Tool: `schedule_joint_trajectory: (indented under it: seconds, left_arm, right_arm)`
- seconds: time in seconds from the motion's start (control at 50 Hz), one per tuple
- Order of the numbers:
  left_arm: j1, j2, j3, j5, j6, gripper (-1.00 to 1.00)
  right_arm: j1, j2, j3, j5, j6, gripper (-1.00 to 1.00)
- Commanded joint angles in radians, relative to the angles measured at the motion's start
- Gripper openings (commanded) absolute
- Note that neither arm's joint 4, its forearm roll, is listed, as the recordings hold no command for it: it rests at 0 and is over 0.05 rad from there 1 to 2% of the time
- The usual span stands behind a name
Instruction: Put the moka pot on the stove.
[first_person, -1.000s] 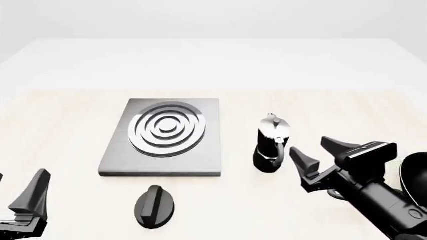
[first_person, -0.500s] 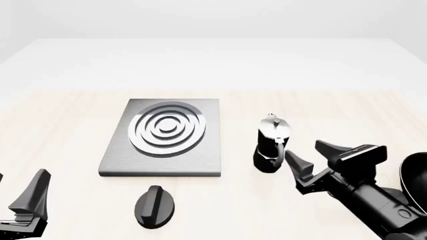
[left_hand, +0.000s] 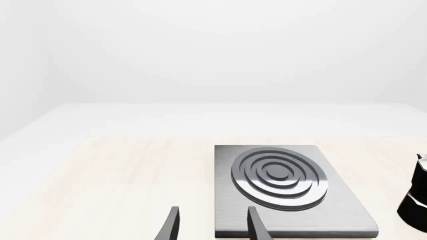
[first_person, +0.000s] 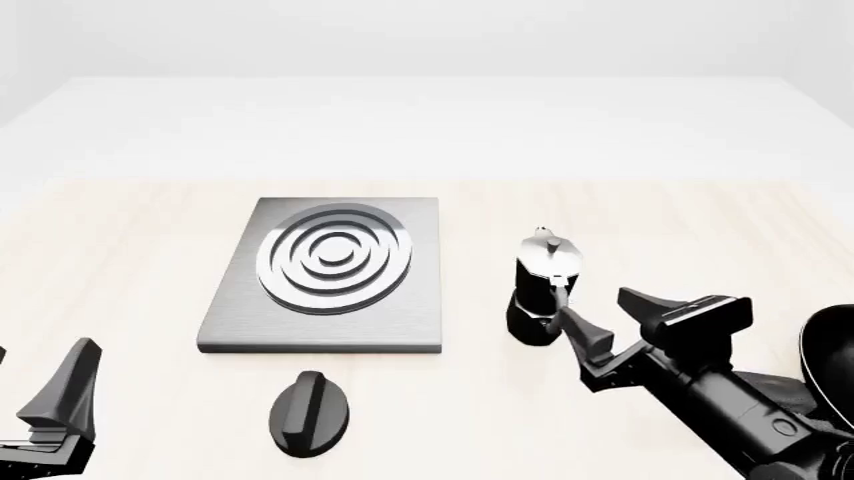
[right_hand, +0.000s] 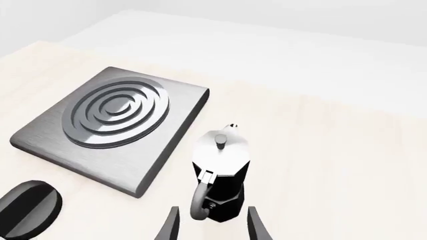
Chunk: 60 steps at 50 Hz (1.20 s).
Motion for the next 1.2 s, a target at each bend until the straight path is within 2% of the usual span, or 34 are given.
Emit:
schedule_joint_trajectory:
  seconds: [0.02, 1.2]
  left_arm:
    - [0.000, 0.000, 0.000, 0.000, 0.000, 1.00]
    - [0.000, 0.000, 0.000, 0.000, 0.000, 1.00]
  right_arm:
    - [0.007, 0.050, -0.001, -0.042, 0.007, 1.00]
    - [0.019, 0.188, -0.022, -0.145, 0.020, 1.00]
